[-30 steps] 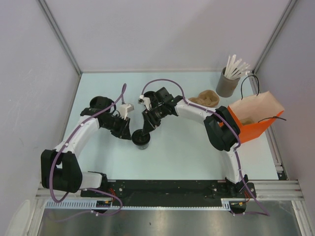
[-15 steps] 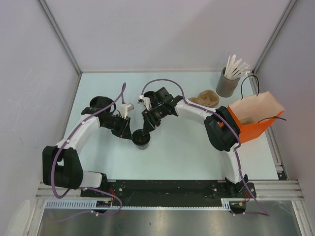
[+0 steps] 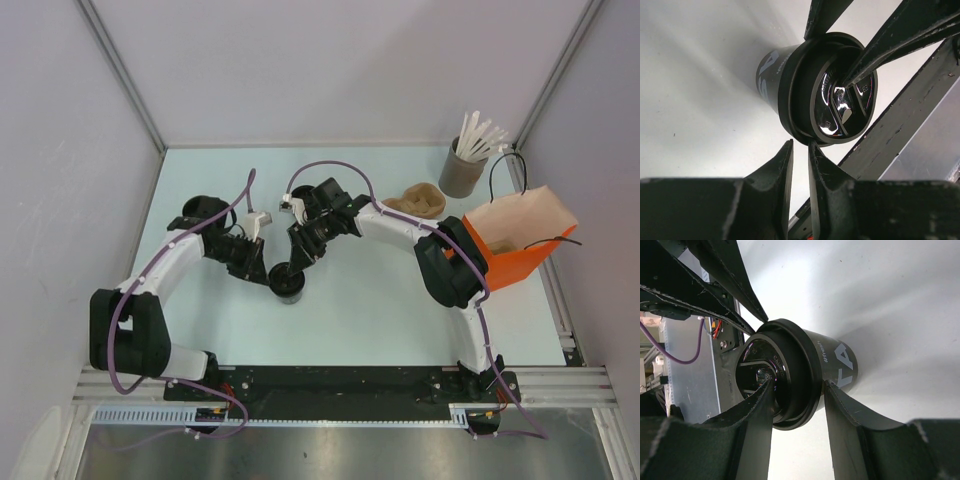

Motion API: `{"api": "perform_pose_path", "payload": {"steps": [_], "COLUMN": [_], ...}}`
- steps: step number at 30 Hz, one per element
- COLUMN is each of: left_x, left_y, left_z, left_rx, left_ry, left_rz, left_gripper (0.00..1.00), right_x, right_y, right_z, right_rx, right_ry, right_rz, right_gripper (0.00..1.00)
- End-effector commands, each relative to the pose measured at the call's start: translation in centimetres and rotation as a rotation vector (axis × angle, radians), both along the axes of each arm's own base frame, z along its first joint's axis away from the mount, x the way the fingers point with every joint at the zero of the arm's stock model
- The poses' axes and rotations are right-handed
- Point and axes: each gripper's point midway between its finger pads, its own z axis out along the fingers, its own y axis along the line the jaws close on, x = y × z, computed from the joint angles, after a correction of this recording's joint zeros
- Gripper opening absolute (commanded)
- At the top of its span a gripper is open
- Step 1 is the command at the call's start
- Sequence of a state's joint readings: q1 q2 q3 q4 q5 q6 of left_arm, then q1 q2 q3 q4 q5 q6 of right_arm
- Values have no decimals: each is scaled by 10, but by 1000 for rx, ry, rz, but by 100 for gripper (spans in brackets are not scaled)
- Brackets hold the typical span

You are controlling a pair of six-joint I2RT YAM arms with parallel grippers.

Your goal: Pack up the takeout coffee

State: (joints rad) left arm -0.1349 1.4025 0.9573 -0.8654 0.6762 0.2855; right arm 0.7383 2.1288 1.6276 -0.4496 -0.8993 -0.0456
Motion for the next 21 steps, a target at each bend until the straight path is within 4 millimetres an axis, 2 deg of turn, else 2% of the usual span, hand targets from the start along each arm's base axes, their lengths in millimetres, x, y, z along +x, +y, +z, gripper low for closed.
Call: {"api": "perform_pose_path", "payload": {"steps": [1, 4, 7, 8, 11, 21], "left_x": [5, 8, 23, 33, 47, 43], "left_y": [11, 11, 7, 4, 1, -6], "left_z": [-25, -22, 0, 16, 36, 19], "left_rx": [98, 93, 46, 18, -16, -56], "left_ry": [-2, -14, -95, -155, -222, -163], "left_rz": [7, 12, 32, 43, 61, 40], "left_gripper": [23, 24, 25, 26, 27, 27], "right_x": [-23, -24, -25, -25, -26, -27], "right_y": [-46, -46, -46, -46, -46, -46], "right_z": [-110, -110, -112, -113, -113, -112], "right_rx": [-366, -369, -370, -371, -371, -371], "right_ry": [-3, -1, 3, 4, 6, 3], "right_rz": [0, 3, 7, 7, 8, 10], "right_gripper": [45, 45, 45, 45, 45, 45]}}
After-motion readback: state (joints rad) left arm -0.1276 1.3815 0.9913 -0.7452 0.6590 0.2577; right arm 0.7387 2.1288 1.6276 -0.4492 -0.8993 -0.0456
